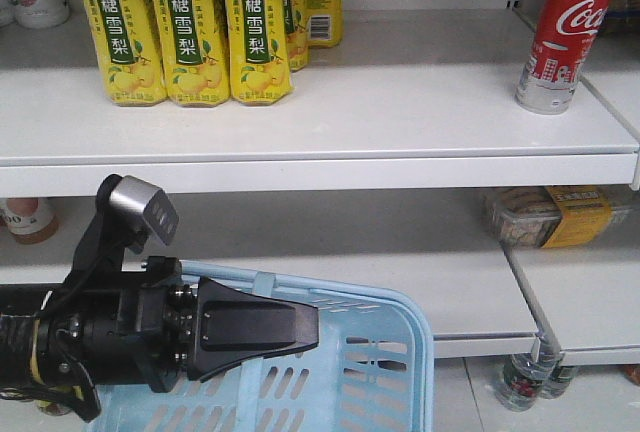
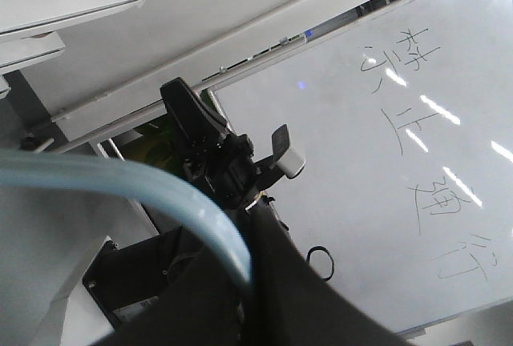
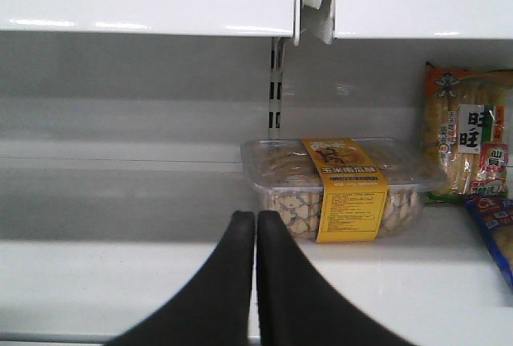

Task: Place coke in basket with both arms
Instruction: 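Approach the shelf holding the Coca-Cola bottle, basket held in left gripper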

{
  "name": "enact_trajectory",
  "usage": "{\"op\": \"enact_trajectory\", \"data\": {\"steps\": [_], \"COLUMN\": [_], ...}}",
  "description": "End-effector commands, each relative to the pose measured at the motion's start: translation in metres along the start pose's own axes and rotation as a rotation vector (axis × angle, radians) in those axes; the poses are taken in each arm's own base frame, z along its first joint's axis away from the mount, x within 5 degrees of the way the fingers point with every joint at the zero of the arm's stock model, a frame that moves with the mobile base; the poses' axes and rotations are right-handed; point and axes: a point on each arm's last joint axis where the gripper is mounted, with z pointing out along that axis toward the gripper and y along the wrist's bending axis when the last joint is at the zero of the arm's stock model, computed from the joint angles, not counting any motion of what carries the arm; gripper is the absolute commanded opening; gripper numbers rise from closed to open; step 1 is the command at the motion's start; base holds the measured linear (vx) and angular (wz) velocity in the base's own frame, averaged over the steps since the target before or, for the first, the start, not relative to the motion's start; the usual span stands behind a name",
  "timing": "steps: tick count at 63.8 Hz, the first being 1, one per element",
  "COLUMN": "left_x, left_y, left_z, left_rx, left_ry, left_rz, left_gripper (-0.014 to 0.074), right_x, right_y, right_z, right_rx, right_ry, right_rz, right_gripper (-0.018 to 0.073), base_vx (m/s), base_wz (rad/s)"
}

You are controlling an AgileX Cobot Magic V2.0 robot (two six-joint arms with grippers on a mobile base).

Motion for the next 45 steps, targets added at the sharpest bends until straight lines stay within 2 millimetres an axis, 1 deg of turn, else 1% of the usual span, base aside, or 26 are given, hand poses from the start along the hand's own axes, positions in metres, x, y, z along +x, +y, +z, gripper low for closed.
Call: {"op": "enact_trajectory", "data": {"steps": [1,45], "left_x": [0.0014,0.0014], "left_y": [-0.0298,-0.0298], "left_z": [-0.0028,-0.0028], "left_rx": [0.220,0.220], "left_ry": [0.033,0.033], "left_rz": [0.017,0.017], "left_gripper": [-0.0007,-0.0007], "right_x": [-0.0030,-0.0030], "right_y": [-0.0007,-0.0007], "right_z": [-0.0009,-0.0009], "right_rx": [0.009,0.009], "right_ry": [-0.080,-0.080], "right_rz": [-0.007,-0.007], "right_gripper": [-0.0004,-0.0004], "base_vx": [0.01,0.01], "base_wz": [0.03,0.02]}}
